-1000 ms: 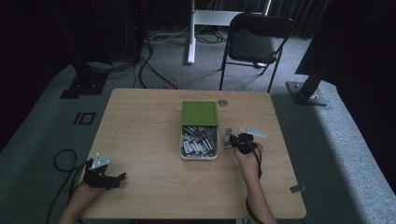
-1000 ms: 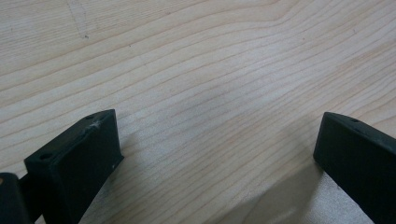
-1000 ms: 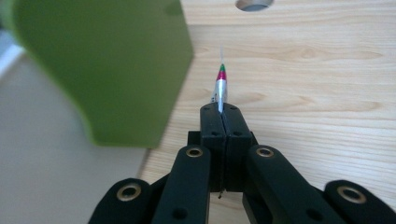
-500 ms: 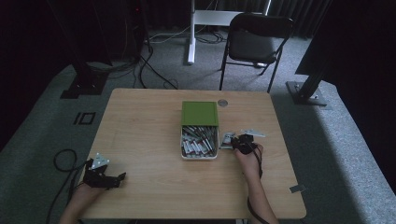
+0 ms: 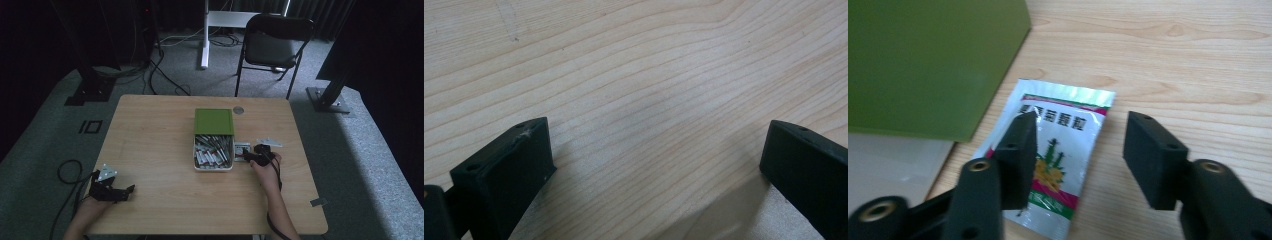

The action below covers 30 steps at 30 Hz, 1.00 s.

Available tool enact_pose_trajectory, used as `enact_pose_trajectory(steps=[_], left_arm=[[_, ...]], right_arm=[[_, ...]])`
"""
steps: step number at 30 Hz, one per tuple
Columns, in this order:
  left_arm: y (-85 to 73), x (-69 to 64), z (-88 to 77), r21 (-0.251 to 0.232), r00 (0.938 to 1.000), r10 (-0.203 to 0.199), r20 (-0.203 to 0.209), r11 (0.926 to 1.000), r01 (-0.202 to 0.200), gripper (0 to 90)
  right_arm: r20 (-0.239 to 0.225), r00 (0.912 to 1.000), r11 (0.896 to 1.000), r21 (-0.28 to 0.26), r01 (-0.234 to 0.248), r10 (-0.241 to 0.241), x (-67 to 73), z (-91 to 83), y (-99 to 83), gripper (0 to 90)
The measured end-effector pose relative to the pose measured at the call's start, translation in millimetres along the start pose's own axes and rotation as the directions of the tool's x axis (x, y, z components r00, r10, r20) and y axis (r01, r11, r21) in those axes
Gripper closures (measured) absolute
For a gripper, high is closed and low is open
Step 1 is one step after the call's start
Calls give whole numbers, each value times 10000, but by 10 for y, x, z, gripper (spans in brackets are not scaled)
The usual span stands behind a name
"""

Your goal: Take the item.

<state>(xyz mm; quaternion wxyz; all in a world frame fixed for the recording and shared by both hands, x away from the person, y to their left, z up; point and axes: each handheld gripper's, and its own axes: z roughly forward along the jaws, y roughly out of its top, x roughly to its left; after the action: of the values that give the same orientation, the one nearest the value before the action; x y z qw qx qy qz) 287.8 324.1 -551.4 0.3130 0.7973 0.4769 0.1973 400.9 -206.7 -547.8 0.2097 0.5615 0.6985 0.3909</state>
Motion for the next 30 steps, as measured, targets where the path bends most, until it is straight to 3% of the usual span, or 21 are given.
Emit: enact_pose_trajectory(steps=[13, 17, 30], left_arm=[[0, 0, 0, -1, 10000, 1, 0, 10000, -1, 14], [0, 0, 0, 0, 10000, 0, -2, 10000, 0, 14], [0, 1, -1, 10, 10000, 13, 0, 10000, -13, 14]], right_arm=[[553, 9985, 9999, 141, 39, -47, -170, -148, -56, 270], [938, 9955, 9998, 80, -157, 149, -240, -200, -85, 190], [1460, 9882, 9987, 185, -485, 453, -464, -428, -196, 176]])
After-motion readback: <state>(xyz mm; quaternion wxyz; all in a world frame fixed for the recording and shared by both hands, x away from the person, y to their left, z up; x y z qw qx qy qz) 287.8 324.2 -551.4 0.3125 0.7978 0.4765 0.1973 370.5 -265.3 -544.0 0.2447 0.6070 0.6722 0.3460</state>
